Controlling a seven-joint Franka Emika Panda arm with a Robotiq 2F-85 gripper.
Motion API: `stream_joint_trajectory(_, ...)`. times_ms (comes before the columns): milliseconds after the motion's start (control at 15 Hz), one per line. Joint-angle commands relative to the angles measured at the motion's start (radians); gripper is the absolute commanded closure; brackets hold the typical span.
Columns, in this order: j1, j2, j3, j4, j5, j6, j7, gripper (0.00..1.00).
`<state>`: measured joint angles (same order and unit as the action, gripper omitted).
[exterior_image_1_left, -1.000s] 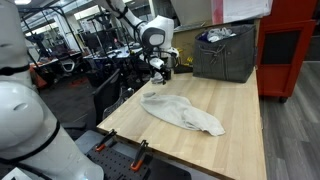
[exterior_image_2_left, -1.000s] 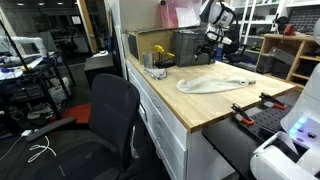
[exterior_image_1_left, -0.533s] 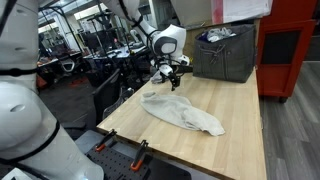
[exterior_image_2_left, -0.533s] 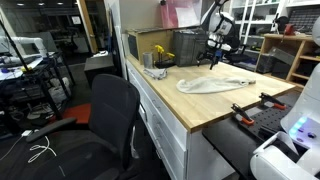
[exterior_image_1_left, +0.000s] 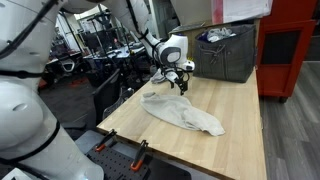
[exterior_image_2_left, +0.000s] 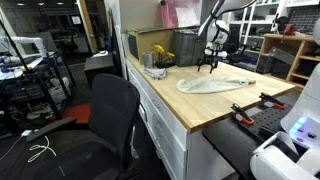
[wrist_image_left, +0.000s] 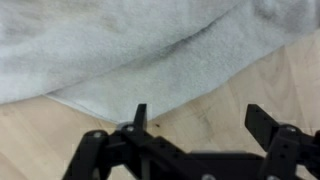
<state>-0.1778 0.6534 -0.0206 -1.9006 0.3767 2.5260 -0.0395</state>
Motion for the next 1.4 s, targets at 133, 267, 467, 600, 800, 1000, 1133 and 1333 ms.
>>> stream_joint_trajectory(133,0.037,0.084,-0.054,0.034,-0.107,0.053,0.116,0.25)
stream_joint_trajectory(267,0.042,0.097,-0.06,0.032,-0.128,0.044,0.141,0.34)
stream_joint_trajectory(467,0.045,0.105,-0.059,0.033,-0.139,0.038,0.153,0.58)
stream_joint_trajectory(600,0.044,0.096,-0.054,0.03,-0.136,0.039,0.156,0.72)
stream_joint_trajectory(800,0.034,0.069,-0.042,0.018,-0.117,0.065,0.149,0.94)
stream_joint_trajectory(1000,0.013,0.025,-0.026,-0.002,-0.08,0.117,0.148,1.0)
stream_joint_trajectory(1133,-0.012,-0.005,-0.007,-0.006,-0.034,0.157,0.147,0.98)
stream_joint_trajectory(1333,-0.045,-0.034,0.021,0.018,0.05,0.206,0.166,0.98)
